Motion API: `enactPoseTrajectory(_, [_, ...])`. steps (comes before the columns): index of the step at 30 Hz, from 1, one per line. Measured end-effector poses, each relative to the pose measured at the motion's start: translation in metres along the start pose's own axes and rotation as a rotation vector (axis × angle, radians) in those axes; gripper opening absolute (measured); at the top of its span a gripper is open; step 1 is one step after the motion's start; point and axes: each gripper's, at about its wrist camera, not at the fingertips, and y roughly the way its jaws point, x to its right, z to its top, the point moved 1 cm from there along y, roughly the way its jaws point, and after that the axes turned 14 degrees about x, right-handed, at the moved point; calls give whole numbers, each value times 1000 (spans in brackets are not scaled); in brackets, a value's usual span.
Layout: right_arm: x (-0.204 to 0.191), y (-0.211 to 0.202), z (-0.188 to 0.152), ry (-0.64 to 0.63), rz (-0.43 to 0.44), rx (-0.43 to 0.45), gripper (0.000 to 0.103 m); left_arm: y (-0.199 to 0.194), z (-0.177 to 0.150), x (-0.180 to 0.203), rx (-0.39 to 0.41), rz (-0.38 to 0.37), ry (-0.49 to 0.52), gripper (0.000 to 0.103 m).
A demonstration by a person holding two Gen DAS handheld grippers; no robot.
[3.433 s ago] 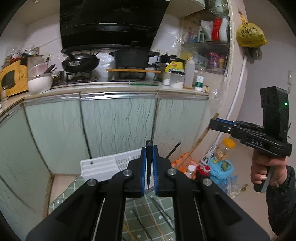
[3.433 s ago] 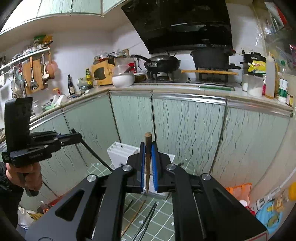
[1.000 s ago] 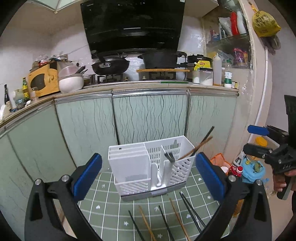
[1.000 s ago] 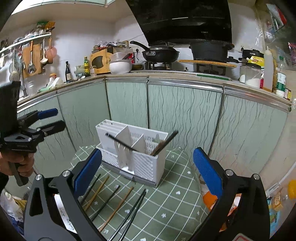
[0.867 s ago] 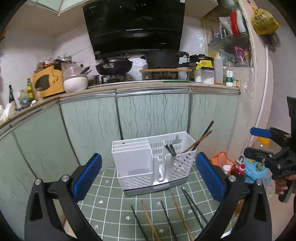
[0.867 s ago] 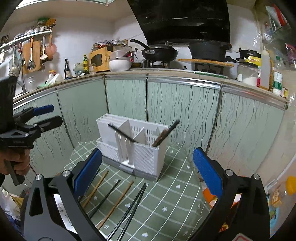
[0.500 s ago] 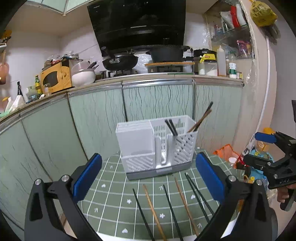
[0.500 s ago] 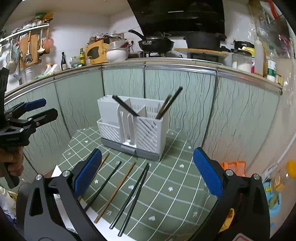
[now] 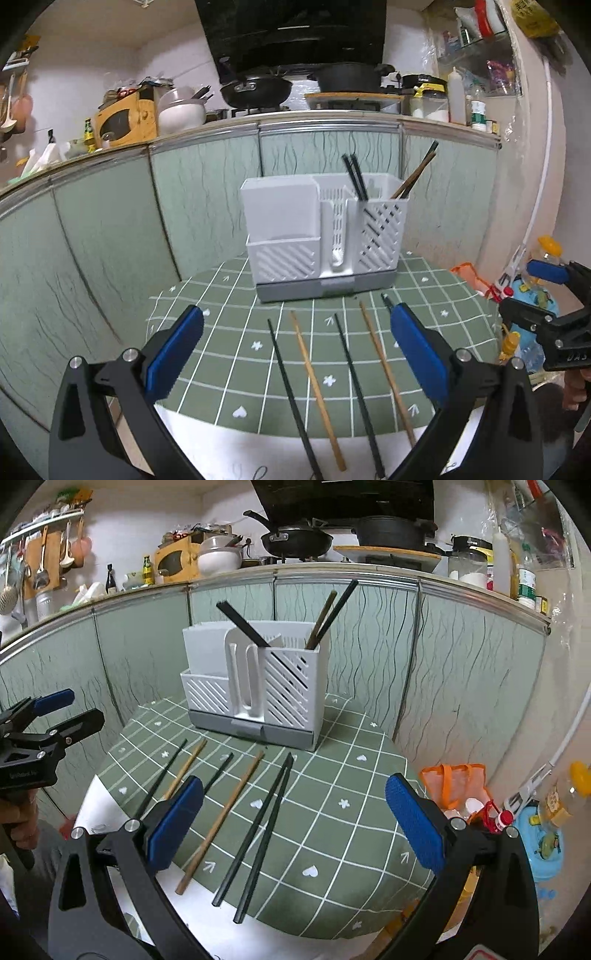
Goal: Organize utensils
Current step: 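Withdraw both open tools from the holder back over the chopstick row, then close the left tool on a black chopstick while the right tool grasps another black chopstick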
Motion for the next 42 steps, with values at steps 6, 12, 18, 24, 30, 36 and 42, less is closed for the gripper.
enactPoseTrajectory(6, [-2,6,-23,7,-27,-26,95,-1,-25,-4,-24,26,-12,99])
enactPoseTrajectory(12, [-5,10,-44,8,-48,-57,95,-1,-47,-9,-53,65,-12,99])
enactPoseTrajectory(18, [-9,14,-66,12,-71,-98,95,-1,-71,-12,-84,80,-20,99])
enactPoseTrajectory(24, [-14,17,-85,4,-83,-133,95,0,-94,-17,-134,91,-49,99])
enactPoseTrajectory(30, [-18,19,-96,3,-107,-153,89,3,-112,-18,-170,101,-56,99])
enactPoseTrajectory(36, [-25,24,-105,-2,-104,-176,76,4,-127,-16,-193,105,-58,98])
enactPoseTrajectory(42, [-33,29,-116,-3,-94,-197,60,6,-134,-12,-217,105,-67,75])
